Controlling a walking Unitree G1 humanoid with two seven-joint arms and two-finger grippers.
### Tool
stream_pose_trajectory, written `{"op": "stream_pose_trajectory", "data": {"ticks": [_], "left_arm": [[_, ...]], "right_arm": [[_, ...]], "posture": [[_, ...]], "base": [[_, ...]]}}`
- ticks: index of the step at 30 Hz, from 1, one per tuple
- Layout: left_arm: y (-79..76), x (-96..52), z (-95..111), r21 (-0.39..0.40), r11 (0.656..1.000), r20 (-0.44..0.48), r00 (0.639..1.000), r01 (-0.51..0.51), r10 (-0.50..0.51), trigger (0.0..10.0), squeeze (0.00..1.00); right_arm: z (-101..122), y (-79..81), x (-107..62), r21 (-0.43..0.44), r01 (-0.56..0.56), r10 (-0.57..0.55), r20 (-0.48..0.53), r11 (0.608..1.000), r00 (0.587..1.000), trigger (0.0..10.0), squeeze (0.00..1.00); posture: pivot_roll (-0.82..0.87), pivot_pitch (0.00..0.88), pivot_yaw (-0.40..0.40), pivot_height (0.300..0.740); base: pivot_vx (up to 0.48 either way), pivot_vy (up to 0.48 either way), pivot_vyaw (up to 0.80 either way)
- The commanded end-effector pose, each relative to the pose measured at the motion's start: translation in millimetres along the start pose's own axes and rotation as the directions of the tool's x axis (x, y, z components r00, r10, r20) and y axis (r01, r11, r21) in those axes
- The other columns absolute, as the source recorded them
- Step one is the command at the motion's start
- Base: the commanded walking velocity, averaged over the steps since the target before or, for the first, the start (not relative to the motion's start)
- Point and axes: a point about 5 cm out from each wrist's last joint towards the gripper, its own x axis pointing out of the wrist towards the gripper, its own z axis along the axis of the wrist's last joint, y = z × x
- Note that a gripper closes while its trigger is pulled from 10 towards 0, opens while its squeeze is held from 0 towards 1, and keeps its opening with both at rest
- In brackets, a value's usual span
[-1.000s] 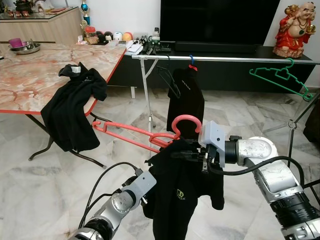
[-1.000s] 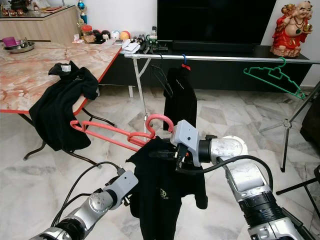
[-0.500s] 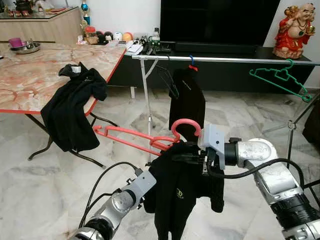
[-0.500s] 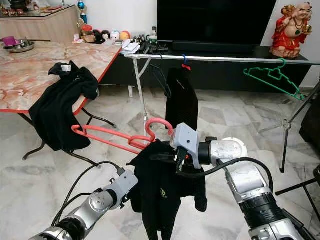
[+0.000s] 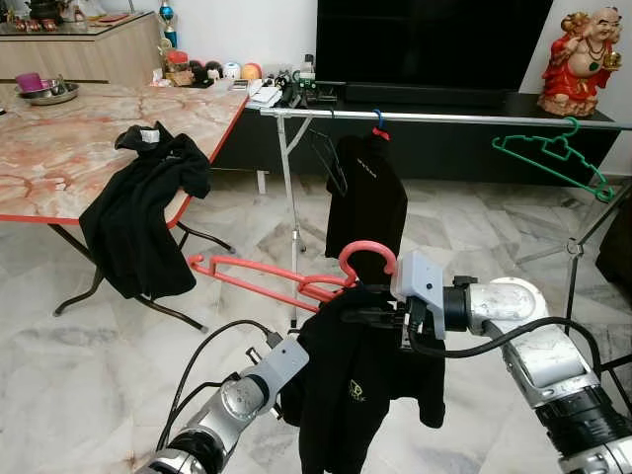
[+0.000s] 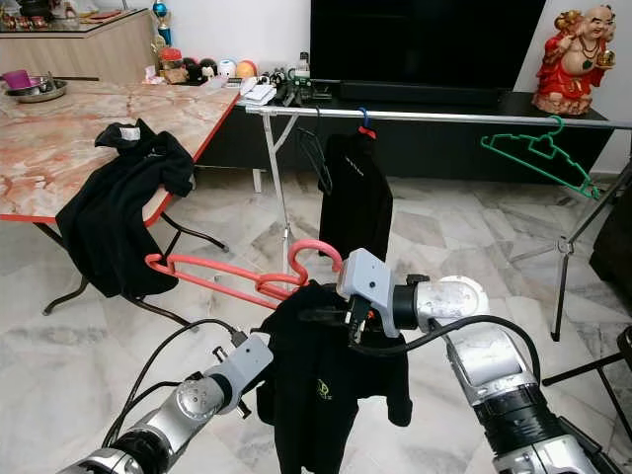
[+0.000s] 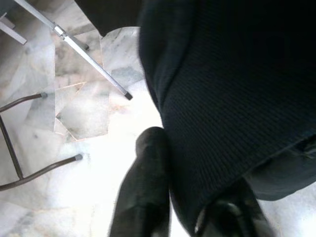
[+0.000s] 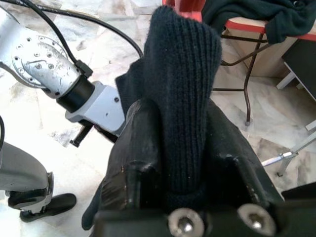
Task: Hang hanger
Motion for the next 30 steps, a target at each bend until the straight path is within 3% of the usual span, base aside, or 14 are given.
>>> {"op": "stream_pose_trajectory", "data": {"ticks": [1, 5, 9, 14, 19, 24, 30], "left_arm": [[-0.1, 0.0, -2, -0.021, 1.000, -0.018, 1.000, 0.003, -0.003, 0.0, 0.00], [1.2, -0.7, -5, -0.053, 0.999, -0.029, 1.000, -0.008, 0.007, 0.0, 0.00], [2.7, -2.3, -8, -0.160, 0.987, -0.015, 1.000, -0.011, 0.009, 0.0, 0.00], [3.1, -2.7, -9, -0.164, 0.986, -0.019, 1.000, -0.011, 0.007, 0.0, 0.00], [-3.3, -3.2, -7, -0.183, 0.980, 0.015, 0.997, 0.076, -0.074, 0.0, 0.00], [-4.0, -8.0, -26, -0.183, 0.979, -0.073, 0.991, 0.096, -0.111, 0.0, 0.00], [-4.0, -10.9, -31, -0.196, 0.975, -0.067, 0.991, 0.105, -0.120, 0.0, 0.00]], "right_arm": [[1, -2.8, -4.5, -0.022, 0.021, -0.021, -0.003, 1.000, 1.000, 0.0, 0.00], [-4, -1.4, -9.0, -0.010, 0.032, -0.033, -0.015, 0.999, 0.999, 0.0, 0.00], [-15, -1.9, -22.9, 0.019, 0.068, -0.067, -0.046, 0.998, 0.997, 0.0, 0.00], [-18, -0.3, -26.1, 0.029, 0.074, -0.073, -0.051, 0.997, 0.996, 0.0, 0.00], [-28, 4.4, -28.9, 0.046, 0.069, -0.065, -0.080, 0.997, 0.995, 0.0, 0.00], [-39, 6.7, -43.5, 0.084, 0.061, -0.053, -0.090, 0.995, 0.995, 0.0, 0.00], [-50, 22.4, -63.3, 0.184, -0.046, 0.058, -0.064, 0.982, 0.996, 0.0, 0.00]], "posture": [[0.01, 0.023, -0.044, 0.740], [0.01, 0.025, -0.043, 0.740], [0.01, 0.025, -0.041, 0.740], [0.01, 0.027, -0.039, 0.740], [0.01, 0.028, -0.038, 0.740], [0.01, 0.029, -0.039, 0.740], [0.01, 0.034, -0.040, 0.740]], "base": [[0.000, 0.000, 0.00], [0.000, 0.000, 0.00], [0.000, 0.000, 0.00], [0.000, 0.000, 0.00], [0.000, 0.000, 0.00], [0.000, 0.000, 0.00], [0.000, 0.000, 0.00]]}}
